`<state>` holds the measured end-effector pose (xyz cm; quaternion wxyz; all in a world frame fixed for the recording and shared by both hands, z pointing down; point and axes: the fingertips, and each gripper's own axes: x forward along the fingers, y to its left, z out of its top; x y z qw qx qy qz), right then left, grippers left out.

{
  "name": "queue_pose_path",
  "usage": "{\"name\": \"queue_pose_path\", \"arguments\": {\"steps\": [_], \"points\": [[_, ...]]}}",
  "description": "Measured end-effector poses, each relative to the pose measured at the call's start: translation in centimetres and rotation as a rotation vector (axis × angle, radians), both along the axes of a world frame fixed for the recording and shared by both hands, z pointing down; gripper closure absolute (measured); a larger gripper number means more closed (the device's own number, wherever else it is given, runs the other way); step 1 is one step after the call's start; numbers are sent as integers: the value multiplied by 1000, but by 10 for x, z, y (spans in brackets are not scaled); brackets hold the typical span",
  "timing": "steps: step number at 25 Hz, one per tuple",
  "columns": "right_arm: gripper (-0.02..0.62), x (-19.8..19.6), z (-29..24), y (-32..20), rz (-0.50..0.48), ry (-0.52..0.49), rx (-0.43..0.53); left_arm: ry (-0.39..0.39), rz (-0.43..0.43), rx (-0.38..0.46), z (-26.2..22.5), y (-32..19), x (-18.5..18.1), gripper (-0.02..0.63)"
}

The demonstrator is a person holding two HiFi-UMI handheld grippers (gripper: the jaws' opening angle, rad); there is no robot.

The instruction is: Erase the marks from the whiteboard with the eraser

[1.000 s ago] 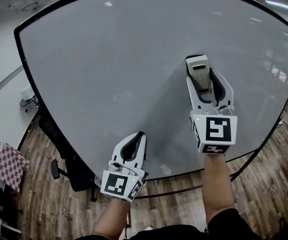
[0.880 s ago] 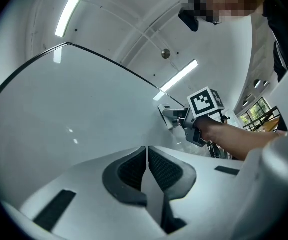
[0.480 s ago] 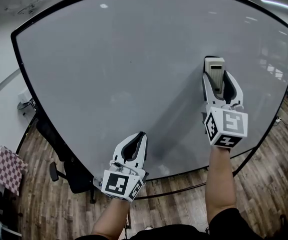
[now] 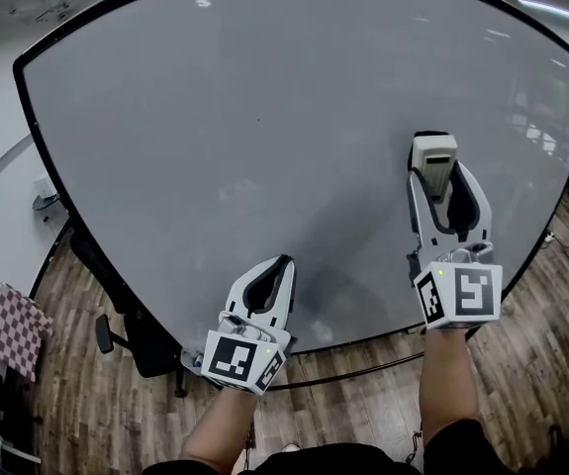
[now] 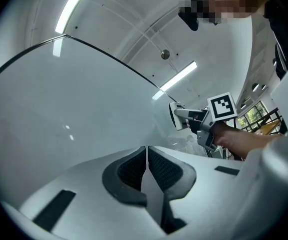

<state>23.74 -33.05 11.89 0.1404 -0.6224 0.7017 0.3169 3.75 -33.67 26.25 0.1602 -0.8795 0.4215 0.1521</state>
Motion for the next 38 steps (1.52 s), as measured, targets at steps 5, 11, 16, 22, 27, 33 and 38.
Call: {"name": "queue_pose_path", "arguments": {"steps": [5,11,16,22,27,33,38], "points": [[342,-30,41,31,-92,50,-38,5,8,-19,10,-1,1,578],[342,-61,119,40,-158,91,-124,-14,37,-60,36,-1,6,578],[342,-75,180,47,-176,93,-229,-54,69,-88,63,12,9,578],[347,-86,231,50,-136,90,-341,-109,49,-122,85,18,-3,578],[347,-81,231,51,-128,60,-337,-92,32,-153,91,16,-10,578],[347,-72,227,50,-110,68,-321,-82,22,-156,90,15,-12,578],[347,-68,235,49,-98,42,-325,-69,25,-168,96,18,-9,578]]}}
